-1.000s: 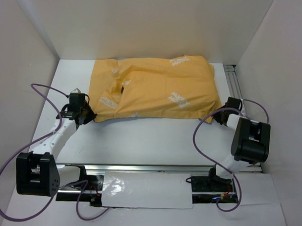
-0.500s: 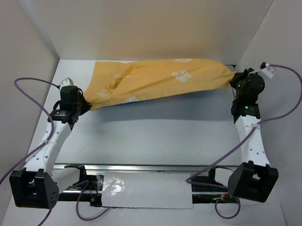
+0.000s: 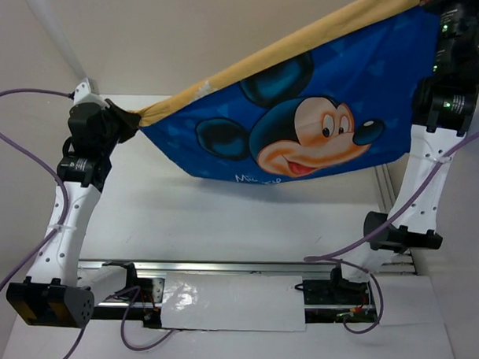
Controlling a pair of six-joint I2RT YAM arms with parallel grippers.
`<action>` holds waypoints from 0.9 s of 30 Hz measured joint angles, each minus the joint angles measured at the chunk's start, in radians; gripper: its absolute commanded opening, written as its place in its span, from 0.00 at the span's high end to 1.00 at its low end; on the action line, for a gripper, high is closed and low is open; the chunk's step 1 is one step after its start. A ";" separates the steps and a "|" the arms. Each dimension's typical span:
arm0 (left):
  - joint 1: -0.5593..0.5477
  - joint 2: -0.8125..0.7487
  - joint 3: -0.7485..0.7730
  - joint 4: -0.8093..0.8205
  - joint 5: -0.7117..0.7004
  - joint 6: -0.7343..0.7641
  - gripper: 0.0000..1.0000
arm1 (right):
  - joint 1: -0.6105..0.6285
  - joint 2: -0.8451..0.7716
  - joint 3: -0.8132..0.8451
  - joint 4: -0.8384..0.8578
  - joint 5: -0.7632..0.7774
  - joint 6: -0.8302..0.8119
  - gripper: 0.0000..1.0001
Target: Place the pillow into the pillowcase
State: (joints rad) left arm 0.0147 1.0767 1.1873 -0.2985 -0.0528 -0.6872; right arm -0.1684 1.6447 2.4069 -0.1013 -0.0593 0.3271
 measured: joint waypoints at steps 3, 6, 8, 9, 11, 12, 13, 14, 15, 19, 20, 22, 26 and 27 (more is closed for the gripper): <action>0.016 0.029 0.053 0.016 0.031 0.002 1.00 | 0.000 0.013 0.079 0.047 -0.036 0.005 1.00; 0.031 0.057 0.079 0.016 0.047 0.001 1.00 | 0.000 -0.029 0.053 0.093 -0.071 0.013 1.00; 0.035 0.074 0.084 0.014 0.061 -0.001 1.00 | 0.000 -0.048 0.043 0.110 -0.092 0.017 1.00; 0.037 0.083 0.088 0.011 0.072 -0.002 1.00 | 0.000 -0.050 0.062 0.108 -0.101 0.016 1.00; 0.039 0.108 0.107 0.014 0.097 -0.003 1.00 | 0.001 -0.031 0.129 0.108 -0.115 0.016 1.00; 0.039 0.128 0.119 0.018 0.107 -0.006 1.00 | 0.001 -0.029 0.142 0.115 -0.117 0.016 1.00; 0.040 0.151 0.132 0.026 0.119 -0.011 1.00 | 0.001 -0.036 0.138 0.130 -0.124 0.017 1.00; 0.046 0.175 0.143 0.034 0.134 -0.017 1.00 | 0.001 -0.047 0.129 0.141 -0.133 0.020 1.00; 0.057 0.201 0.153 0.040 0.165 -0.020 1.00 | 0.001 -0.058 0.117 0.148 -0.156 0.026 1.00; 0.094 0.271 0.160 0.051 0.300 -0.021 1.00 | -0.019 -0.077 0.090 0.165 -0.288 0.066 1.00; 0.094 0.256 0.148 0.041 0.305 -0.020 1.00 | -0.026 -0.077 0.086 0.169 -0.311 0.070 1.00; 0.101 0.183 0.145 -0.014 0.275 -0.018 1.00 | -0.043 -0.077 0.086 0.171 -0.317 0.068 1.00; 0.142 0.029 0.373 -0.159 0.128 0.011 1.00 | -0.072 -0.086 0.114 0.214 -0.218 0.032 1.00; 0.153 0.000 0.452 -0.166 0.081 0.023 1.00 | -0.075 -0.098 0.117 0.232 -0.181 0.014 1.00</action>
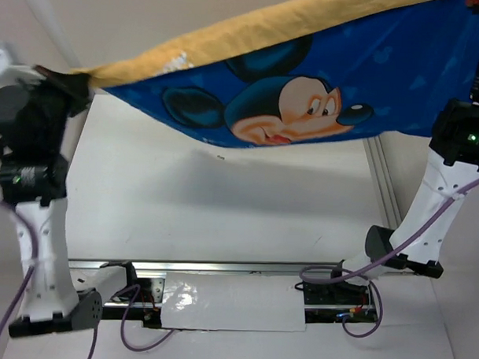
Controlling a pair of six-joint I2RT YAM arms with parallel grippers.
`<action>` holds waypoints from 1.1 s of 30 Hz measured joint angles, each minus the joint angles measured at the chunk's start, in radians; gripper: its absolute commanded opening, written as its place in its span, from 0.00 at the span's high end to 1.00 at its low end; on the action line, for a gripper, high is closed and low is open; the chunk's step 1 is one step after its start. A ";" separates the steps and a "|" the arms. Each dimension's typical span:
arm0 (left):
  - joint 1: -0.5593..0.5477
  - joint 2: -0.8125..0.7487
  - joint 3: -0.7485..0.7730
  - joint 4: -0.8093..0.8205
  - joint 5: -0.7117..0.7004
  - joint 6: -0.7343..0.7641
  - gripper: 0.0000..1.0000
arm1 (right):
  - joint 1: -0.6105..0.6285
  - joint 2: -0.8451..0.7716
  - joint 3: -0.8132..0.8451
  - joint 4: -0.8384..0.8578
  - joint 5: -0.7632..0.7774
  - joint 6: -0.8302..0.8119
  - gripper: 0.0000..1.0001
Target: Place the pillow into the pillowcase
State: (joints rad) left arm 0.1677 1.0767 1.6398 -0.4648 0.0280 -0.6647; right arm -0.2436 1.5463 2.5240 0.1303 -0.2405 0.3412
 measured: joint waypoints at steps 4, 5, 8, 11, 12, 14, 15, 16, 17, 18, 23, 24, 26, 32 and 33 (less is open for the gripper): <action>0.017 -0.139 0.171 -0.037 -0.181 0.042 1.00 | 0.009 -0.089 0.020 0.050 0.081 -0.067 1.00; 0.018 -0.171 0.203 -0.059 -0.226 0.060 1.00 | 0.021 -0.124 0.022 0.060 0.096 -0.086 1.00; 0.018 -0.203 0.302 -0.111 -0.340 0.092 1.00 | 0.045 -0.216 0.035 0.111 0.133 -0.131 1.00; 0.018 -0.164 0.344 -0.156 -0.397 0.108 1.00 | 0.063 -0.285 0.066 0.187 0.151 -0.153 1.00; 0.016 -0.142 0.353 -0.160 -0.396 0.107 1.00 | 0.064 -0.304 0.076 0.216 0.142 -0.154 1.00; 0.010 -0.094 0.360 -0.169 -0.380 0.095 1.00 | 0.058 -0.330 0.084 0.259 0.093 -0.150 1.00; 0.008 -0.072 0.365 -0.177 -0.367 0.088 1.00 | 0.053 -0.339 0.084 0.259 0.063 -0.148 1.00; 0.004 -0.056 0.371 -0.183 -0.355 0.085 1.00 | 0.047 -0.343 0.084 0.253 0.034 -0.144 1.00; -0.001 -0.045 0.368 -0.196 -0.343 0.084 1.00 | 0.045 -0.343 0.081 0.251 0.008 -0.142 1.00; -0.004 -0.035 0.362 -0.211 -0.341 0.085 1.00 | 0.042 -0.338 0.073 0.247 -0.013 -0.141 1.00; -0.004 -0.049 0.322 -0.208 -0.375 0.108 1.00 | 0.071 -0.310 -0.039 0.211 -0.013 -0.166 1.00; -0.003 -0.055 0.303 -0.204 -0.380 0.112 1.00 | 0.079 -0.312 -0.088 0.203 0.002 -0.174 1.00; -0.002 -0.064 0.252 -0.195 -0.384 0.112 1.00 | 0.090 -0.326 -0.205 0.176 0.030 -0.180 1.00; -0.002 0.058 0.038 -0.130 -0.354 0.108 1.00 | 0.113 -0.427 -0.806 0.103 0.110 -0.121 1.00; -0.002 0.102 0.006 -0.116 -0.338 0.108 1.00 | 0.117 -0.439 -0.908 0.094 0.128 -0.100 1.00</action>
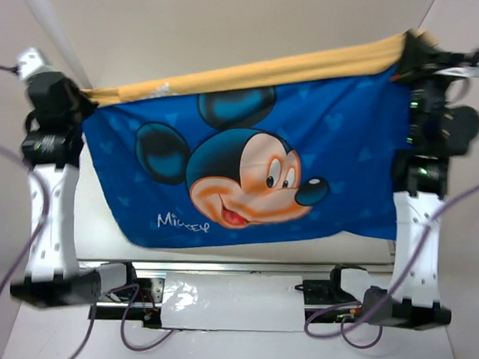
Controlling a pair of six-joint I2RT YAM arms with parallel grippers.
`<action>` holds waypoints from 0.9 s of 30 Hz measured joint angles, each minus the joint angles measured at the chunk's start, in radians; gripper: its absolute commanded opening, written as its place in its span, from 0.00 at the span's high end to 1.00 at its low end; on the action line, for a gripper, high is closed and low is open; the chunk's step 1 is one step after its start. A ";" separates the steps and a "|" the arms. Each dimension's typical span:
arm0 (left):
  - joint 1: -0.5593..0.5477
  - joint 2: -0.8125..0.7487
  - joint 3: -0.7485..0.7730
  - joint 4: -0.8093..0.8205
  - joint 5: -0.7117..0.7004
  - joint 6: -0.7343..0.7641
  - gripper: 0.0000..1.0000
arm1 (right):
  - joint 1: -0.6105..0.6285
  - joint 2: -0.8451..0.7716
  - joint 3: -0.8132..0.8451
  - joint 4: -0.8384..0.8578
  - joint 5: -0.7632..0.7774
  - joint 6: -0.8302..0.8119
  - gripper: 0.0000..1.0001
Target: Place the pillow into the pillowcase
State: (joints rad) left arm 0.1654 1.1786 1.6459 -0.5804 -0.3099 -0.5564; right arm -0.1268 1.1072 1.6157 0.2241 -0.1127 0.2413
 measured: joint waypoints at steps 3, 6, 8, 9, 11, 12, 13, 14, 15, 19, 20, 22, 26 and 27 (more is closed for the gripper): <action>0.005 0.177 -0.064 0.040 0.055 0.000 1.00 | 0.008 0.054 -0.242 -0.003 0.039 0.054 1.00; 0.006 0.389 -0.097 0.076 0.087 0.001 0.98 | 0.033 0.235 -0.330 -0.018 0.082 0.074 0.93; 0.006 0.531 -0.050 0.077 0.106 0.011 0.83 | 0.056 0.398 -0.259 -0.078 0.109 0.063 0.54; 0.007 0.607 -0.006 0.071 0.105 0.024 0.53 | 0.067 0.502 -0.181 -0.109 0.134 0.055 0.37; 0.014 0.761 0.158 0.009 0.078 0.045 0.01 | 0.079 0.702 0.034 -0.180 0.192 0.016 0.00; 0.016 0.826 0.239 0.000 0.063 0.043 0.00 | 0.080 0.743 0.077 -0.188 0.204 0.023 0.00; 0.016 0.900 0.344 -0.033 0.040 0.051 0.00 | 0.085 0.799 0.149 -0.213 0.219 0.009 0.00; 0.017 0.945 0.418 -0.044 0.021 0.056 0.00 | 0.086 0.832 0.196 -0.235 0.232 0.000 0.00; 0.017 0.969 0.468 -0.056 0.008 0.059 0.00 | 0.087 0.850 0.224 -0.252 0.243 -0.002 0.00; 0.018 0.929 0.472 -0.077 -0.005 0.059 0.00 | 0.098 0.829 0.212 -0.274 0.278 -0.023 0.00; 0.018 0.901 0.446 -0.071 0.002 0.059 0.00 | 0.103 0.809 0.191 -0.276 0.281 -0.027 0.00; 0.025 0.817 0.344 -0.048 0.026 0.058 0.00 | 0.113 0.766 0.144 -0.284 0.281 -0.035 0.00; 0.036 0.651 0.134 -0.006 0.072 0.057 0.00 | 0.138 0.684 0.061 -0.298 0.286 -0.049 0.00; 0.034 0.621 0.095 -0.002 0.080 0.056 0.00 | 0.146 0.658 0.029 -0.299 0.289 -0.049 0.00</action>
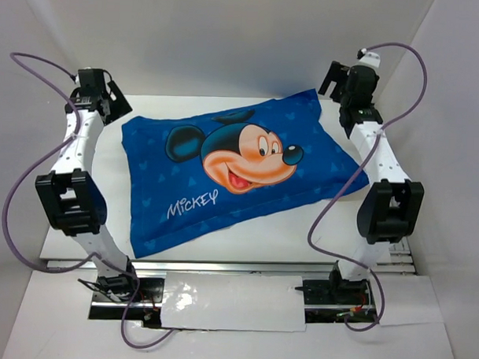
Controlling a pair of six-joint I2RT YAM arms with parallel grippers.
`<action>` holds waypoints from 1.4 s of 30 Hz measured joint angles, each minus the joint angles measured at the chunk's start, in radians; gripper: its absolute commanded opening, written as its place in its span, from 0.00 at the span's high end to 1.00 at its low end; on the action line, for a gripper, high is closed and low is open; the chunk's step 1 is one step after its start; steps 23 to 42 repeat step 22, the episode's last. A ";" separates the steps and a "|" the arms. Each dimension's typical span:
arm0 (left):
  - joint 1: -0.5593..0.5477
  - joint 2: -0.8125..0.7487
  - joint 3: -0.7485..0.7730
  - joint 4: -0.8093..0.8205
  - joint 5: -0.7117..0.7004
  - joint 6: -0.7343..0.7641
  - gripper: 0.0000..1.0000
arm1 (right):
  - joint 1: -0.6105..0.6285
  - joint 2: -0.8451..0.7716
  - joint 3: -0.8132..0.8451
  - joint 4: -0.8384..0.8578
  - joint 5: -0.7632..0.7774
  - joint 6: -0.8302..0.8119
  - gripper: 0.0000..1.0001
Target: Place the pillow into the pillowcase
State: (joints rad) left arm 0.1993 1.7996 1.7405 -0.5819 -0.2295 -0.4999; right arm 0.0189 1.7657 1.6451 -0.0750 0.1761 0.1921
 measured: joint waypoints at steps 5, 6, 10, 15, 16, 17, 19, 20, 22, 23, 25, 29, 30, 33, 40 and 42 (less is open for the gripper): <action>-0.085 -0.099 -0.161 0.018 0.002 -0.014 0.00 | 0.014 -0.135 -0.183 -0.038 0.008 0.013 0.00; -0.113 -0.126 -0.206 0.025 -0.002 -0.025 0.00 | 0.011 -0.163 -0.216 -0.056 0.007 0.019 0.00; -0.249 -0.314 -0.435 0.021 -0.033 -0.059 0.00 | -0.010 -0.293 -0.324 -0.150 0.003 0.029 0.00; -0.304 -0.627 -0.655 -0.014 -0.050 -0.136 0.00 | -0.023 -0.499 -0.448 -0.218 -0.012 0.036 0.00; -0.308 -0.684 -0.686 -0.014 -0.055 -0.150 0.00 | -0.023 -0.538 -0.472 -0.215 -0.017 0.038 0.00; -0.312 -0.732 -0.708 -0.018 -0.058 -0.161 0.00 | -0.023 -0.580 -0.497 -0.212 -0.024 0.039 0.00; -0.331 -0.812 -0.744 -0.019 -0.066 -0.177 0.00 | -0.023 -0.649 -0.543 -0.206 -0.044 0.042 0.00; -0.338 -0.833 -0.750 -0.021 -0.070 -0.185 0.00 | -0.023 -0.675 -0.557 -0.206 -0.060 0.044 0.00; -0.347 -0.860 -0.753 -0.020 -0.076 -0.191 0.00 | -0.023 -0.703 -0.561 -0.209 -0.082 0.046 0.00; -0.347 -0.860 -0.753 -0.020 -0.076 -0.191 0.00 | -0.023 -0.703 -0.561 -0.209 -0.082 0.046 0.00; -0.347 -0.860 -0.753 -0.020 -0.076 -0.191 0.00 | -0.023 -0.703 -0.561 -0.209 -0.082 0.046 0.00; -0.347 -0.860 -0.753 -0.020 -0.076 -0.191 0.00 | -0.023 -0.703 -0.561 -0.209 -0.082 0.046 0.00; -0.347 -0.860 -0.753 -0.020 -0.076 -0.191 0.00 | -0.023 -0.703 -0.561 -0.209 -0.082 0.046 0.00; -0.347 -0.860 -0.753 -0.020 -0.076 -0.191 0.00 | -0.023 -0.703 -0.561 -0.209 -0.082 0.046 0.00; -0.347 -0.860 -0.753 -0.020 -0.076 -0.191 0.00 | -0.023 -0.703 -0.561 -0.209 -0.082 0.046 0.00; -0.347 -0.860 -0.753 -0.020 -0.076 -0.191 0.00 | -0.023 -0.703 -0.561 -0.209 -0.082 0.046 0.00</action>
